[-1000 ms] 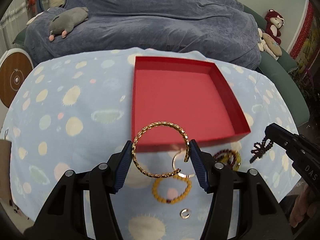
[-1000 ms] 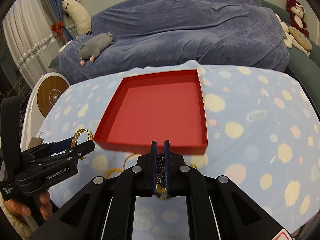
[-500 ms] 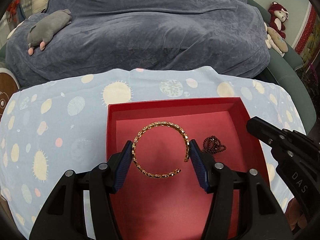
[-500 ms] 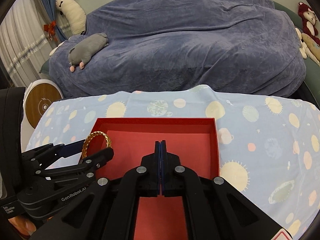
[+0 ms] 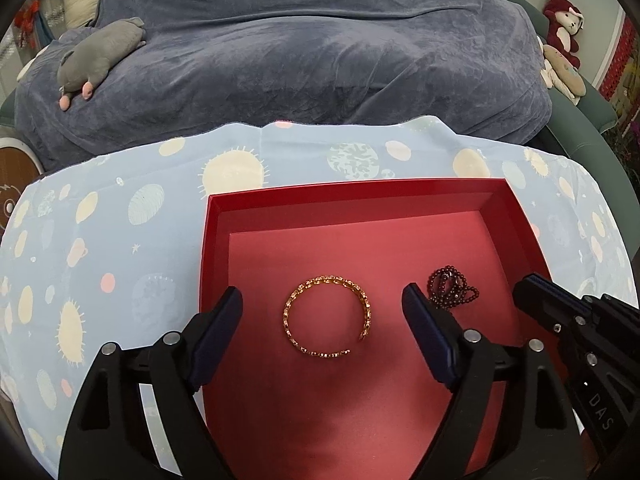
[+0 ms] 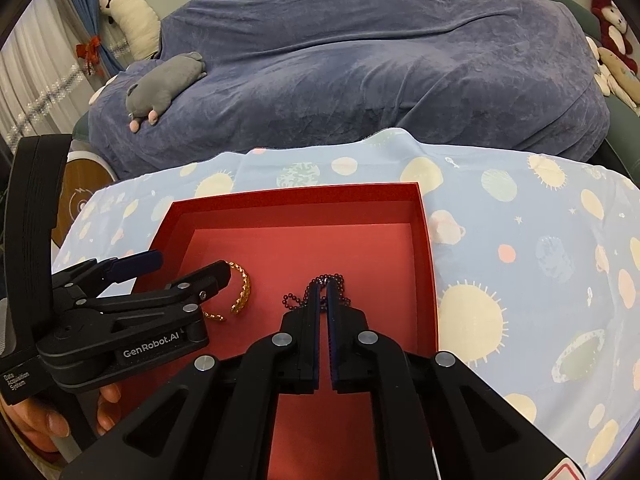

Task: Organize jewelry
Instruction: 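Lower both held pieces into the red box and open both tools, then withdraw both tools from the box toward the remaining jewelry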

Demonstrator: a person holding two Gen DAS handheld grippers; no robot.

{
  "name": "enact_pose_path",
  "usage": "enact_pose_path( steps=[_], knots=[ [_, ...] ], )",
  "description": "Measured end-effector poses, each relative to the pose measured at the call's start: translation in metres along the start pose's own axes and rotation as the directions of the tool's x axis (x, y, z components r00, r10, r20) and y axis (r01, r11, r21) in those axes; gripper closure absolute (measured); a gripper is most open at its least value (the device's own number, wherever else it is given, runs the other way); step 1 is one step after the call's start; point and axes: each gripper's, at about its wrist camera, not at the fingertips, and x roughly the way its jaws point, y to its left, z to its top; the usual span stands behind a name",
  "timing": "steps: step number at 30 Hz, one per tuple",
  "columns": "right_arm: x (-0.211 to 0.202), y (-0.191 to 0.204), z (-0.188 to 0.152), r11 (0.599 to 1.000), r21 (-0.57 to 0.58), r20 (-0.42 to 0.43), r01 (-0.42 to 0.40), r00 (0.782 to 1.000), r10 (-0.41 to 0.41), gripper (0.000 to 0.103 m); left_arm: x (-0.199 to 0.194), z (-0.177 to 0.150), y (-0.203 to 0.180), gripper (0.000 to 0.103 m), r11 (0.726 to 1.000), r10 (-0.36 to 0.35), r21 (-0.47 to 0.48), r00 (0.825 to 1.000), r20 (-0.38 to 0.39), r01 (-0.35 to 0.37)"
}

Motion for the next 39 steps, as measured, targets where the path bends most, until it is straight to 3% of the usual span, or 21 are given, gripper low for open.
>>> enact_pose_path(
  steps=[10, 20, 31, 39],
  knots=[
    [-0.053, 0.006, -0.028, 1.000, 0.002, 0.036, 0.016, 0.999, -0.016, 0.076, -0.062, -0.029, 0.009, 0.025, 0.999, -0.003, -0.048, 0.998, 0.061, 0.006],
    [-0.103, 0.010, -0.107, 0.999, 0.029, -0.003, 0.035, 0.999, -0.035, 0.073, -0.119, -0.105, 0.013, 0.025, 0.997, -0.005, -0.078, 0.998, 0.059, 0.010],
    [-0.125, 0.005, -0.195, 0.995, 0.065, -0.081, 0.082, 0.994, -0.076, 0.068, -0.129, -0.201, 0.005, 0.024, 0.997, 0.012, -0.081, 1.000, -0.029, -0.014],
    [-0.126, 0.003, -0.225, 0.990, 0.101, -0.117, 0.096, 0.990, -0.084, 0.068, -0.122, -0.230, 0.002, 0.025, 0.995, 0.038, -0.085, 0.997, -0.060, -0.043]
  ],
)
